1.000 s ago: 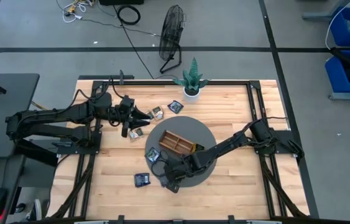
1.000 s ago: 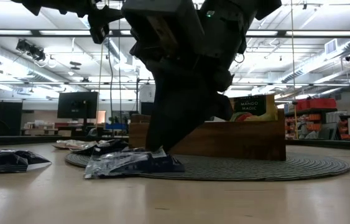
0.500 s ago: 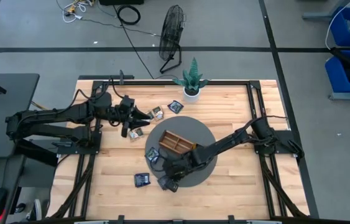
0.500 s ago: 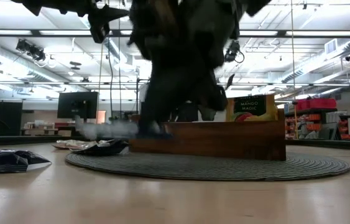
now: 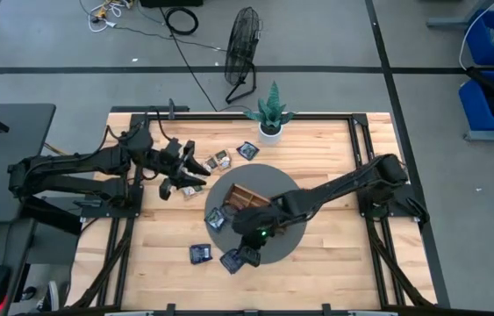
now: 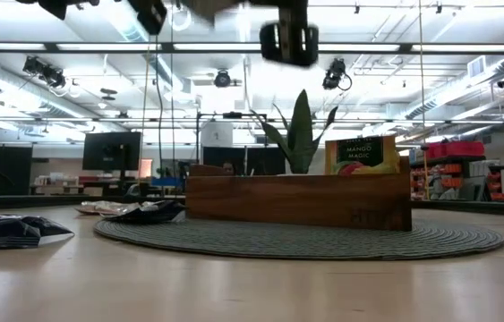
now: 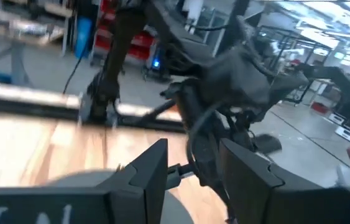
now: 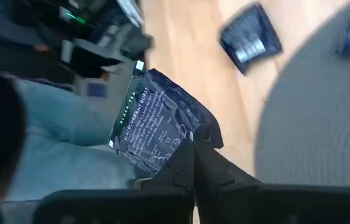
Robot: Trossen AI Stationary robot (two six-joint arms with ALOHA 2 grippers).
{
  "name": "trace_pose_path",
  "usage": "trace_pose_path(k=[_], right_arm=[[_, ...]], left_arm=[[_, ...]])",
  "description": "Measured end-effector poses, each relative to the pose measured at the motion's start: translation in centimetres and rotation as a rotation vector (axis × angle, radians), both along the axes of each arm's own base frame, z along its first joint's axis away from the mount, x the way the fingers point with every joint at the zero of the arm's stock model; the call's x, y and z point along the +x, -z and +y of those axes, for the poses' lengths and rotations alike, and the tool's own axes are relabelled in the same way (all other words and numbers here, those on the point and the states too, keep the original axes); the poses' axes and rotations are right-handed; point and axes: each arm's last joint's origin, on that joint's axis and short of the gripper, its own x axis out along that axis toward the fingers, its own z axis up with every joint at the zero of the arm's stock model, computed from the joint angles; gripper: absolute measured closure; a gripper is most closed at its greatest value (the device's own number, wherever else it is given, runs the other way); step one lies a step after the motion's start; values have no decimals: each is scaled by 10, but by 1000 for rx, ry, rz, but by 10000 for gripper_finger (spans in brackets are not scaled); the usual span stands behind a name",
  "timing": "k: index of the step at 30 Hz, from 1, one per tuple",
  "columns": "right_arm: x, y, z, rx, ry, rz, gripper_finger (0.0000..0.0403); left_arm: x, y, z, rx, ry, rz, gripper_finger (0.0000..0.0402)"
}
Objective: Pick & Place Tea
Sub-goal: Put the violet tea bag into the middle section of the wooden organizer
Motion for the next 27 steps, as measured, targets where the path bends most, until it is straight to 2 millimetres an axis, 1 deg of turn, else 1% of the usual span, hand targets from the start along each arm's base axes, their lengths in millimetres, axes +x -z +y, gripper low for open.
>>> trace_pose_path(k=[3,6,8,12,15,17,20,27], right_arm=[[-6,-23,-12,22,14,-53,403],[-14,-48,-27,46,33,-116,403],[-20,-66,-38,67,44,-165,403],[-32,-99,-62,104,76,-286,403],[-40,-117,-79,146,101,-354,403],[-42,-125,-88,182,106,-383,403],[-41,-128,-99,248,92,-387,403],[-36,-125,-120,334,67,-353,403]], left_arm=[[-2,-7,-1,62,6,-81,261],[-5,-17,-2,139,1,-200,266],[-5,-22,-2,155,-2,-252,266],[-7,-27,-3,167,-7,-310,266],[-7,-27,-3,181,-10,-316,266],[-7,-27,-3,217,-15,-332,266],[-7,-27,-3,270,-24,-347,266],[-6,-27,-5,349,-21,-369,266]])
